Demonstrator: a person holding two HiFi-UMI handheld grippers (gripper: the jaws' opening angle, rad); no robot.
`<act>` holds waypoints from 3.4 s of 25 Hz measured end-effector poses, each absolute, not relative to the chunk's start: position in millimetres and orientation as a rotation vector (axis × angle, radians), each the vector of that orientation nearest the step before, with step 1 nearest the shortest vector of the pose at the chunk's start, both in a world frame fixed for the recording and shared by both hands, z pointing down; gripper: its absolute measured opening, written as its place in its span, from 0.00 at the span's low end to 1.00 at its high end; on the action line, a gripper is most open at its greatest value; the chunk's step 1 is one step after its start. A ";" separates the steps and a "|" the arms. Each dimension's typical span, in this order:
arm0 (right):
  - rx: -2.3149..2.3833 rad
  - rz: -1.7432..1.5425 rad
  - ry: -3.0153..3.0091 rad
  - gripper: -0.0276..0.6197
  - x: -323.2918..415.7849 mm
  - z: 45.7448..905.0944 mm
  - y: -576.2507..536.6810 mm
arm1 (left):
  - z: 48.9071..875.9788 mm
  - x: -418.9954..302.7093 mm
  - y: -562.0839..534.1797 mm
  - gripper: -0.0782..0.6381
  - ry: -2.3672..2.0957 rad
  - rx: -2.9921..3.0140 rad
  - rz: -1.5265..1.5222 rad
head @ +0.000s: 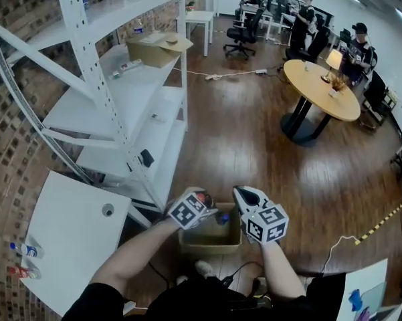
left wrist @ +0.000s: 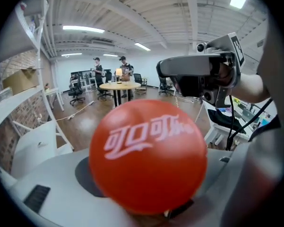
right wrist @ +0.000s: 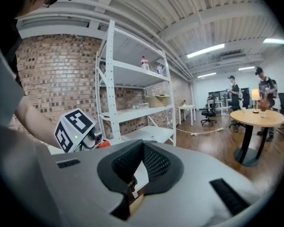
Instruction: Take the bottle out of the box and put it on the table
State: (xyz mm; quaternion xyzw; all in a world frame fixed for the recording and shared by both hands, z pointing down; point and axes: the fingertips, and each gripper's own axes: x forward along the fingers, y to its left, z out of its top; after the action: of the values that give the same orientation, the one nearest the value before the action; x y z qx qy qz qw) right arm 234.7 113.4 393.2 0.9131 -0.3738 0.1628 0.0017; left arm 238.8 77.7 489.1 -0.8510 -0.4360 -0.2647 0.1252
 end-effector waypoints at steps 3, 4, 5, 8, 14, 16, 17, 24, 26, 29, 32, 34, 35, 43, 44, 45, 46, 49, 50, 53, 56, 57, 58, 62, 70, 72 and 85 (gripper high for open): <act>2.772 0.475 -1.277 0.05 226.9 377.1 86.8 | 468.2 234.2 45.2 0.54 -1.156 -2.566 -0.789; 2.743 0.459 -1.304 0.05 225.5 375.2 78.7 | 463.1 231.1 33.9 0.54 -1.120 -2.597 -0.789; 2.717 0.446 -1.331 0.05 225.4 374.3 69.2 | 458.3 228.2 21.5 0.54 -1.080 -2.627 -0.789; 2.627 0.415 -1.473 0.05 228.5 370.3 26.8 | 445.1 222.9 -22.4 0.54 -0.937 -2.693 -0.789; 2.376 0.355 -1.781 0.05 205.6 368.7 -77.2 | 444.6 186.4 -118.3 0.54 -0.598 -2.796 -0.825; 2.268 0.336 -1.897 0.05 190.9 366.2 -116.5 | 441.9 164.6 -153.3 0.54 -0.453 -2.849 -0.839; 2.209 0.325 -1.961 0.05 181.2 364.6 -137.5 | 440.5 151.4 -172.4 0.54 -0.370 -2.877 -0.847; 1.811 0.305 -2.311 0.05 92.8 371.7 -254.6 | 435.8 41.3 -279.6 0.55 0.182 -2.995 -0.892; 1.676 0.313 -2.394 0.05 57.6 380.8 -279.3 | 440.2 1.6 -300.0 0.55 0.331 -2.999 -0.919; 1.521 0.315 -2.466 0.05 2.6 391.5 -312.8 | 445.1 -60.7 -327.2 0.55 0.533 -3.009 -0.951; 1.356 0.279 -2.528 0.05 -60.3 395.2 -347.4 | 440.4 -119.4 -353.5 0.55 0.694 -3.024 -0.952; 1.262 0.250 -2.538 0.05 -97.3 399.8 -371.9 | 440.2 -155.3 -373.6 0.55 0.783 -3.013 -0.948; 1.236 0.239 -2.537 0.05 -112.8 400.4 -383.4 | 439.8 -171.2 -382.7 0.55 0.815 -3.009 -0.942; 1.114 0.154 -2.561 0.05 -232.7 386.6 -443.6 | 427.7 -287.4 -450.6 0.55 0.957 -2.959 -0.925; 1.099 0.156 -2.561 0.05 -244.2 390.2 -449.0 | 429.8 -298.9 -457.2 0.55 0.973 -2.956 -0.927; 1.083 0.163 -2.562 0.05 -254.4 394.3 -454.8 | 433.7 -309.8 -464.1 0.55 0.992 -2.953 -0.933; 1.063 0.167 -2.563 0.05 -263.3 397.9 -461.3 | 438.7 -319.4 -471.5 0.55 1.012 -2.953 -0.940; 0.973 0.147 -2.553 0.05 -282.2 405.6 -482.5 | 457.8 -335.9 -492.4 0.55 1.049 -2.978 -0.975; 0.944 0.139 -2.550 0.05 -286.7 408.1 -489.7 | 465.0 -339.4 -498.0 0.55 1.057 -2.982 -0.998; 0.892 0.139 -2.550 0.05 -293.0 417.8 -514.9 | 485.2 -346.6 -516.5 0.55 1.112 -2.983 -1.062; 0.852 0.165 -2.554 0.05 -293.8 428.9 -544.0 | 506.1 -352.5 -538.4 0.54 1.178 -2.974 -1.127; 0.835 0.176 -2.560 0.05 -296.9 432.2 -553.1 | 511.5 -357.8 -546.8 0.55 1.209 -2.965 -1.145; 0.817 0.185 -2.563 0.05 -300.3 436.7 -560.4 | 515.7 -362.8 -554.4 0.54 1.237 -2.955 -1.156; 0.762 0.221 -2.542 0.05 -305.0 461.1 -574.9 | 539.9 -374.7 -572.7 0.55 1.311 -2.954 -1.205; 0.726 0.300 -2.522 0.05 -298.1 489.1 -594.0 | 576.9 -382.4 -600.5 0.55 1.365 -2.922 -1.304; 0.719 0.313 -2.520 0.05 -297.8 492.6 -596.4 | 581.9 -381.1 -604.2 0.55 1.361 -2.916 -1.321; 0.737 0.335 -2.492 0.05 -291.3 504.5 -607.9 | 601.0 -373.8 -608.0 0.54 1.335 -2.909 -1.330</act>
State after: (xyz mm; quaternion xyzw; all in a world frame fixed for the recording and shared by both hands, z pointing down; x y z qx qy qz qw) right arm -291.3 -607.9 504.5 0.2717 -0.9190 0.1234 0.2576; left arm -373.8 -608.0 601.0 -0.8282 0.3801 -0.3787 -0.1617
